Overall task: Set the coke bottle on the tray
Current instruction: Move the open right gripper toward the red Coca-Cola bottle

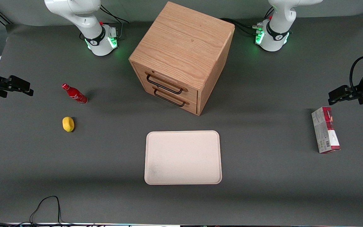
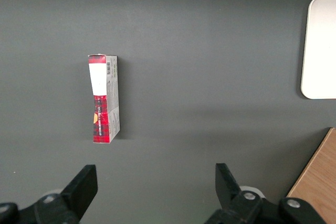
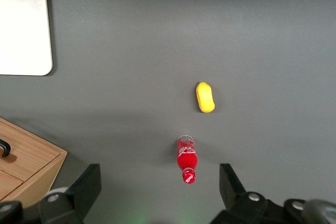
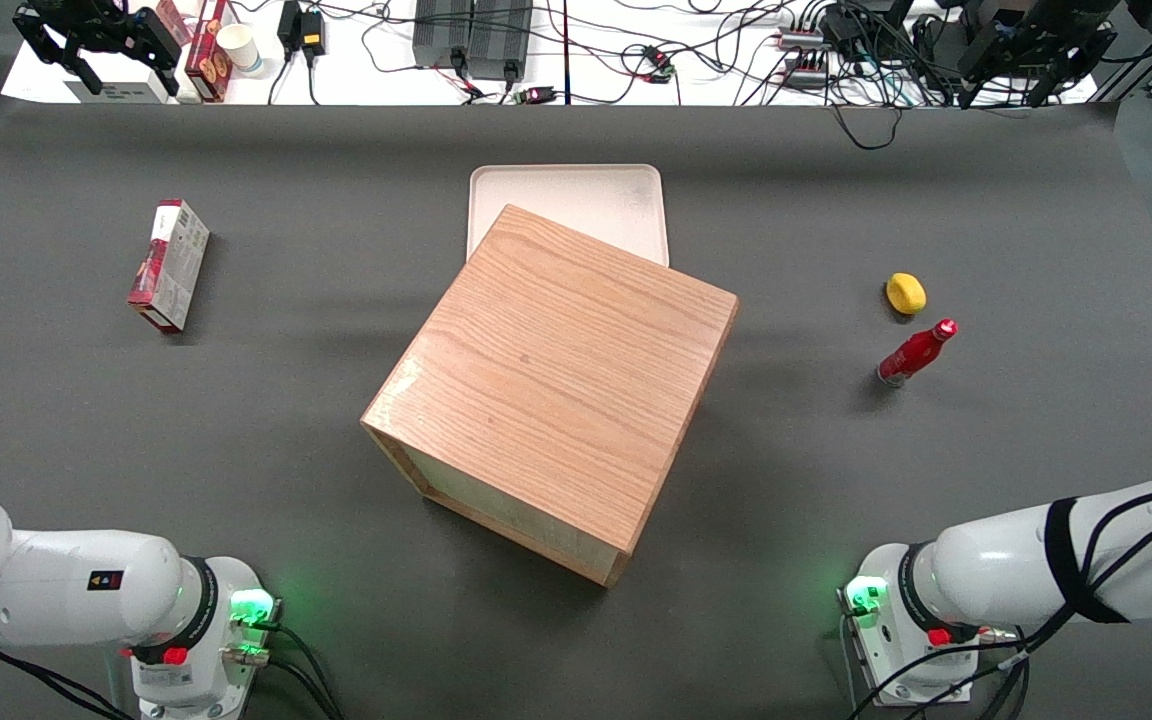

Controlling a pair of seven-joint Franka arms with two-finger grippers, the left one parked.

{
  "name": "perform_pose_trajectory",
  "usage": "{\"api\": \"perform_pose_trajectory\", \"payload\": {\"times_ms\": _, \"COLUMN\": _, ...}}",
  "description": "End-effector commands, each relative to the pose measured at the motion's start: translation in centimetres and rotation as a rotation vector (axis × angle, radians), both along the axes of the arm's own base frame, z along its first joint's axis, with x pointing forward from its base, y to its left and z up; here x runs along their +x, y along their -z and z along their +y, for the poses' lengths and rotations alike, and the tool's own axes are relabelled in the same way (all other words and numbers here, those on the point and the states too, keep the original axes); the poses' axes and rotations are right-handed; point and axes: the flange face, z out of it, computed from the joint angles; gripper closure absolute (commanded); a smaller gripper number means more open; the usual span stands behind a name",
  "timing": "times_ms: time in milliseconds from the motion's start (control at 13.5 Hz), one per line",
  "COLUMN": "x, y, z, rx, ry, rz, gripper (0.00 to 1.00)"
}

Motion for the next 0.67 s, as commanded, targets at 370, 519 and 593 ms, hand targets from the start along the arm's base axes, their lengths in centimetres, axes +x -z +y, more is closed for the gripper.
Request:
{"api": "perform_pose_trajectory", "payload": {"times_ms": 370, "x": -0.3, "y": -0.2, "z": -0.1, "rx": -0.005, "ry": -0.022, "rz": 0.000, "gripper": 0.00}}
{"api": "perform_pose_trajectory", "payload": {"times_ms": 519, "x": -2.0, "y": 0.4, "z": -1.1, "rx": 0.002, "ry": -0.007, "rz": 0.006, "gripper": 0.00}}
{"api": "perform_pose_trajectory", "payload": {"times_ms": 593, "x": -3.2, "y": 0.9, "z": -1.6, "rx": 0.006, "ry": 0.000, "rz": -0.002, "gripper": 0.00}}
